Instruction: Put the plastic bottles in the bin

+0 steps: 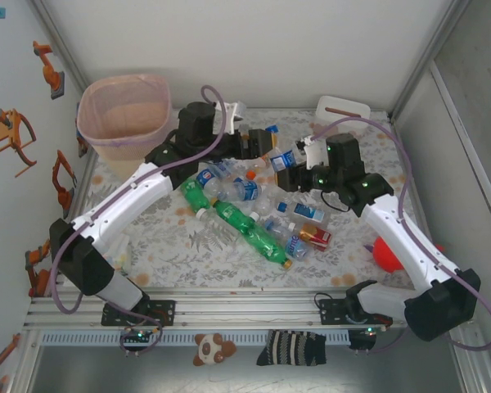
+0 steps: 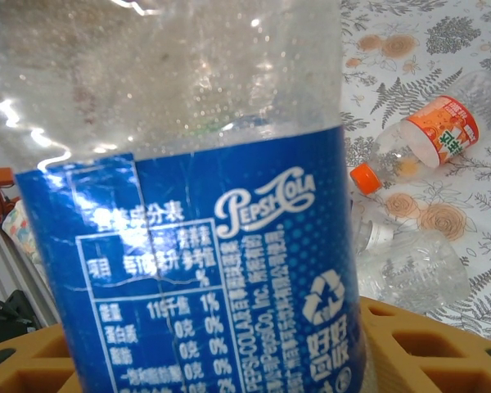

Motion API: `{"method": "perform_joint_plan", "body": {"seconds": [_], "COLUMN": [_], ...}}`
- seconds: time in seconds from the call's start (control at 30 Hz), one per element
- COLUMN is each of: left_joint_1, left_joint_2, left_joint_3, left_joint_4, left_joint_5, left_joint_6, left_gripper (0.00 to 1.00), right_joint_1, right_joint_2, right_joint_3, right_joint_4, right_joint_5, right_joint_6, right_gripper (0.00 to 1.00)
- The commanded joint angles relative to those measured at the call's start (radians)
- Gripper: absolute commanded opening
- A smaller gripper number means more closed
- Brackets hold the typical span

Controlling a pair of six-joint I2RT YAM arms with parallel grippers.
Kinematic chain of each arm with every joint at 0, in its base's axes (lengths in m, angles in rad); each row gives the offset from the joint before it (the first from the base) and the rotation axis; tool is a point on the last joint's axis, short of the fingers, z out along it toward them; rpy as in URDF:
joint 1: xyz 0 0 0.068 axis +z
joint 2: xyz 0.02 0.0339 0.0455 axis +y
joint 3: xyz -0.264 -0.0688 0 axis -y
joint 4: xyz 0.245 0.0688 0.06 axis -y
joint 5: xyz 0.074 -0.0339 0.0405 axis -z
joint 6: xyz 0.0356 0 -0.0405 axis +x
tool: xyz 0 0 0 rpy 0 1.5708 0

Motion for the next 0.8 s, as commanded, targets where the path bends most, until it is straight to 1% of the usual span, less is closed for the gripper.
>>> {"method": "perform_joint_plan", "body": {"seconds": [0.0,0.07,0.23,0.43,0.67,0.77], "left_joint_1": [-0.029,-0.040,-0.062,-0.083,-0.107,-0.112], "left_joint_2": [0.013,0.021,0.070,0.089,0.090,0.090], "left_joint_3": [0.036,0.030,0.051,0.050,0.028,0.015], "left_joint_4": [0.029,0.032,0.032,0.054,0.074,0.086], "left_joint_5": [-0.038,-0.056,-0.028,-0.044,-0.064,-0.065], "left_joint_6": [0.015,0.017,0.005,-0.009,-0.030,-0.047], "left_gripper": [0.87,0.87,0.87,0.85,0.76,0.71], "right_joint_1": [0.006,0.008,0.009,0.008,0.008,0.009], "right_joint_2": [-0.027,-0.030,-0.024,-0.030,-0.047,-0.056], "right_joint_3": [0.005,0.010,0.028,0.044,0.037,0.033], "right_joint_4": [0.011,0.009,0.003,0.021,0.058,0.063], "right_joint_5": [0.019,0.015,0.016,0.018,0.011,0.018], "right_joint_6": [0.004,-0.004,-0.015,-0.013,0.002,0.004], "right_gripper": [0.48,0.48,0.48,0.48,0.48,0.48]}}
